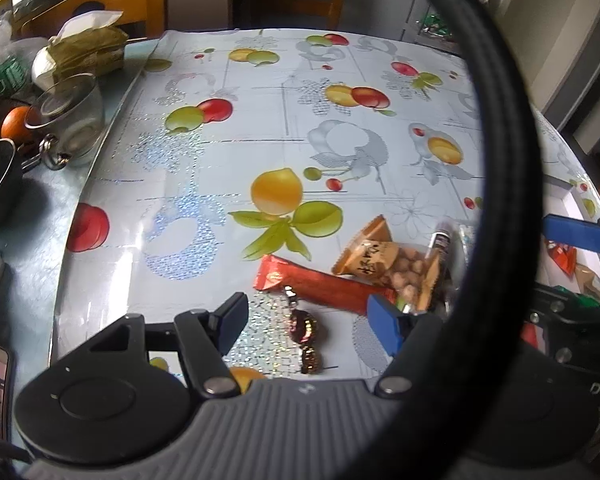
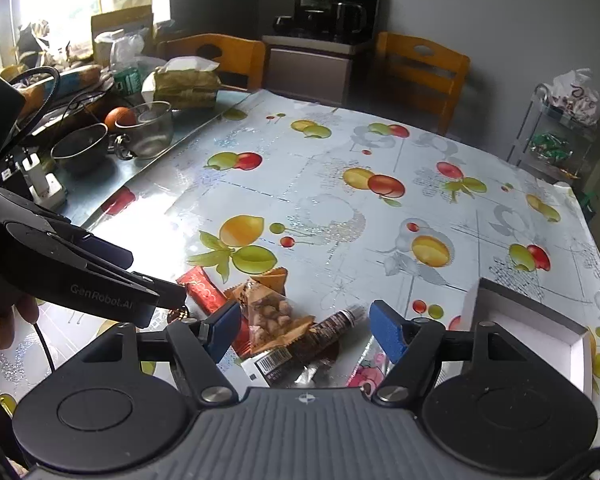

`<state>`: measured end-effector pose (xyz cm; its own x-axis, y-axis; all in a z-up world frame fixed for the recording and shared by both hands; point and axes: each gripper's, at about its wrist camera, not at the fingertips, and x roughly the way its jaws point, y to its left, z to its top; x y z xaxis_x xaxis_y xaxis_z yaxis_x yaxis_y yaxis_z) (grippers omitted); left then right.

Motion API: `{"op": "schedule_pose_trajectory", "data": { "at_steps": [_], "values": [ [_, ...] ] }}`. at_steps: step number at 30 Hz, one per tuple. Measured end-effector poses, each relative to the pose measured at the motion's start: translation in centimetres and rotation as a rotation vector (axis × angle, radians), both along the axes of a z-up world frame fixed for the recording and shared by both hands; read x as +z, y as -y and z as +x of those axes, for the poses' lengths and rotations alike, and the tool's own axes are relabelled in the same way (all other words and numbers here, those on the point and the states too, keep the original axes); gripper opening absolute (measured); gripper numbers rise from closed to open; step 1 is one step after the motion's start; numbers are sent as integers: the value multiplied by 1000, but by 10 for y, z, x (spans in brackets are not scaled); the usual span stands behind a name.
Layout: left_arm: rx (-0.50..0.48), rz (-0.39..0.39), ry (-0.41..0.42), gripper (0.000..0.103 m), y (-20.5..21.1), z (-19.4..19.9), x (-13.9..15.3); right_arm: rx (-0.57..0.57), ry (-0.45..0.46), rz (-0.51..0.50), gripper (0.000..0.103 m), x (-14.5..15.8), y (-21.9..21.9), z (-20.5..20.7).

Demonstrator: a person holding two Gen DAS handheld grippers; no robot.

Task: Organize snacks
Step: 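Grasp the wrapped brown chocolates with the left tool while the right tool grasps the peanut pastry packet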

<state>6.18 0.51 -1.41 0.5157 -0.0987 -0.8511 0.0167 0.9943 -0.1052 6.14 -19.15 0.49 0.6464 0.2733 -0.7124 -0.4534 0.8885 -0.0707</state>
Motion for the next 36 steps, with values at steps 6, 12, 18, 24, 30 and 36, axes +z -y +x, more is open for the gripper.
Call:
{"op": "schedule_pose_trajectory", "data": {
  "at_steps": [6,12,18,24,30,36],
  "values": [
    [7,5,-16,65,-8,-4,-8,33,-19,-15,72,-7,-10,8],
    [-9,15,-35,65,-11,-6,-23,75,-29,-49,72,-16,-19,12],
    [-24,11,-42,65,-9,-1,-37,111,-45,-86,72,-28,-23,20],
    [-52,25,-49,65,0,7,-50,127,-77,-85,69,-38,-26,34],
    [-59,51,-57,65,6,12,-60,151,-90,-92,67,-46,-34,46],
    [-47,49,-68,64,5,15,-69,166,-115,-103,67,-55,-42,59]
  ]
}}
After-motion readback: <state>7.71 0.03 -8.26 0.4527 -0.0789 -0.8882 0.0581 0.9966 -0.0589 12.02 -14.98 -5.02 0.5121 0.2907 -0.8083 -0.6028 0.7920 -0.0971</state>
